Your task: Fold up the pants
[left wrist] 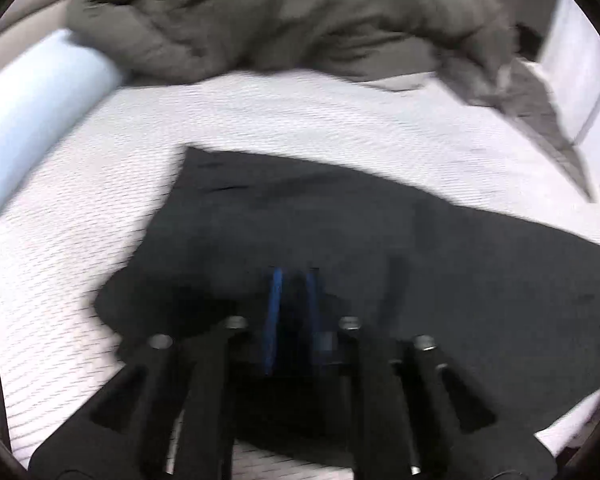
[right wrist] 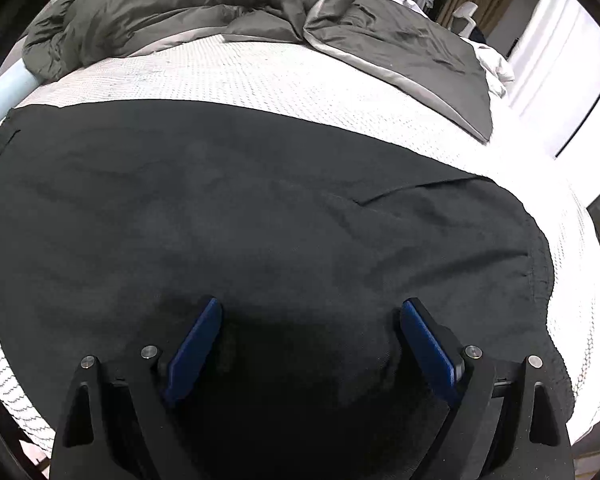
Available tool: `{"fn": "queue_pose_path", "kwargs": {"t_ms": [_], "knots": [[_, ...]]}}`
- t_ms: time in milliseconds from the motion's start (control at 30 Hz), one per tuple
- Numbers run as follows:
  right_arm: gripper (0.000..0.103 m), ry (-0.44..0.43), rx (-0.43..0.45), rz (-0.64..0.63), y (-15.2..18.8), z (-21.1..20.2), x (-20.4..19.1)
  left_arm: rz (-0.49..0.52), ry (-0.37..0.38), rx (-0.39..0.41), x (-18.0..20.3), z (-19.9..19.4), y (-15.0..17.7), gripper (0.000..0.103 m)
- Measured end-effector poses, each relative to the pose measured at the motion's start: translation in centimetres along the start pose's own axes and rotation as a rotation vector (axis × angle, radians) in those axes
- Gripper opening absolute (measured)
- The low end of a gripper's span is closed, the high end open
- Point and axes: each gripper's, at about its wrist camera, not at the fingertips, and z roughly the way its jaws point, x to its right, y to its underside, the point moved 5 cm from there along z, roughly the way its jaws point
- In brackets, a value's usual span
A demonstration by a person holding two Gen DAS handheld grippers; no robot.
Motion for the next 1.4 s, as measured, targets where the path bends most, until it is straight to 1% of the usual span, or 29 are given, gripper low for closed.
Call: {"fn": "queue_pose_path", "kwargs": {"t_ms": [33, 67, 100, 133, 233, 267, 333, 400, 433, 467, 500, 533, 567, 633, 700, 733, 767, 800, 833, 867, 900, 933, 1000, 1100, 1167, 1267, 1333, 1400], "knots": [[0.092, -0.012, 0.005, -0.004, -0.1, 0.0, -0.2, 0.013, -0.006, -0.015, 0.6, 0.8, 0.0, 0.037], [0.092, -0.026, 0.009, -0.011, -0.2, -0.1, -0.6, 0.023, -0.044, -0.03, 1.3, 1.8, 0.1, 0.037], [0.092, -0.032, 0.009, -0.02, -0.2, -0.1, -0.8, 0.038, -0.114, -0.05, 1.1, 2.7, 0.3, 0.037], [0.092, -0.027, 0.006, -0.027, -0.1, 0.0, -0.9, 0.042, -0.149, -0.054, 1.0, 3.2, 0.3, 0.037], [0.092, 0.003, -0.009, -0.013, 0.5, 0.0, 0.4, 0.013, -0.258, -0.028, -0.7, 2.7, -0.1, 0.037], [0.092, 0.02, -0.012, 0.011, 0.8, -0.1, 1.4, 0.013, -0.313, -0.009, -1.4, 2.3, -0.1, 0.037], [0.092, 0.032, -0.003, 0.084, 1.5, -0.4, 3.6, -0.026, -0.287, -0.005, -2.1, 1.6, 0.5, 0.037], [0.092, 0.007, 0.014, 0.169, 2.3, -1.0, 5.5, -0.044, -0.274, -0.004, -1.8, 0.7, 0.8, 0.037], [0.092, 0.002, 0.026, 0.198, 2.6, -1.5, 6.3, -0.053, -0.247, 0.005, -1.3, -0.4, 1.3, 0.038], [0.092, 0.006, 0.041, 0.217, 2.9, -2.1, 6.9, -0.061, -0.204, 0.022, -0.8, -1.4, 1.5, 0.04], [0.092, 0.013, 0.056, 0.227, 3.1, -2.7, 7.3, -0.072, -0.151, 0.042, -0.2, -2.6, 1.9, 0.047], [0.092, 0.014, 0.072, 0.238, 3.2, -3.3, 7.6, -0.073, -0.115, 0.054, 0.7, -3.2, 2.3, 0.058], [0.092, 0.01, 0.085, 0.247, 3.3, -3.8, 7.7, -0.066, -0.091, 0.065, 1.5, -4.1, 2.8, 0.062], [0.092, 0.01, 0.104, 0.254, 3.5, -4.5, 7.7, -0.05, -0.057, 0.091, 3.2, -5.3, 3.5, 0.074], [0.092, -0.001, 0.118, 0.238, 3.8, -5.1, 7.3, -0.054, -0.013, 0.098, 4.8, -6.2, 5.2, 0.075], [0.092, -0.005, 0.12, 0.232, 3.8, -5.2, 7.0, -0.06, 0.011, 0.094, 5.7, -6.2, 5.2, 0.074], [0.092, -0.008, 0.119, 0.225, 3.9, -5.3, 6.8, -0.071, 0.034, 0.095, 6.6, -6.6, 6.0, 0.072], [0.092, -0.009, 0.117, 0.216, 3.9, -5.4, 6.4, -0.092, 0.072, 0.106, 7.2, -7.0, 6.5, 0.069], [0.092, -0.011, 0.118, 0.202, 3.9, -5.4, 6.1, -0.104, 0.097, 0.112, 8.2, -8.4, 7.8, 0.068], [0.092, -0.012, 0.12, 0.194, 3.9, -5.5, 5.9, -0.117, 0.137, 0.113, 8.6, -8.7, 8.2, 0.067], [0.092, -0.017, 0.121, 0.189, 3.8, -5.6, 5.7, -0.128, 0.166, 0.109, 8.7, -8.6, 8.6, 0.061], [0.092, -0.021, 0.123, 0.185, 3.8, -5.7, 5.5, -0.142, 0.204, 0.099, 9.4, -8.9, 9.0, 0.058], [0.092, -0.03, 0.134, 0.172, 3.7, -6.0, 5.0, -0.144, 0.269, 0.077, 10.6, -9.0, 9.3, 0.058], [0.092, -0.078, 0.155, 0.153, 3.5, -6.4, 3.9, -0.127, 0.284, 0.026, 12.1, -8.4, 9.8, 0.054], [0.092, -0.102, 0.159, 0.138, 3.2, -6.5, 3.0, -0.119, 0.286, -0.015, 12.7, -7.6, 10.2, 0.054], [0.092, -0.104, 0.145, 0.104, 2.8, -6.0, 1.6, -0.12, 0.281, -0.062, 12.8, -6.2, 10.4, 0.053], [0.092, -0.096, 0.133, 0.084, 2.7, -5.7, 0.8, -0.127, 0.287, -0.07, 12.6, -6.3, 10.9, 0.052], [0.092, -0.092, 0.121, 0.066, 2.6, -5.4, 0.3, -0.134, 0.295, -0.057, 12.2, -6.7, 11.0, 0.052]]}}
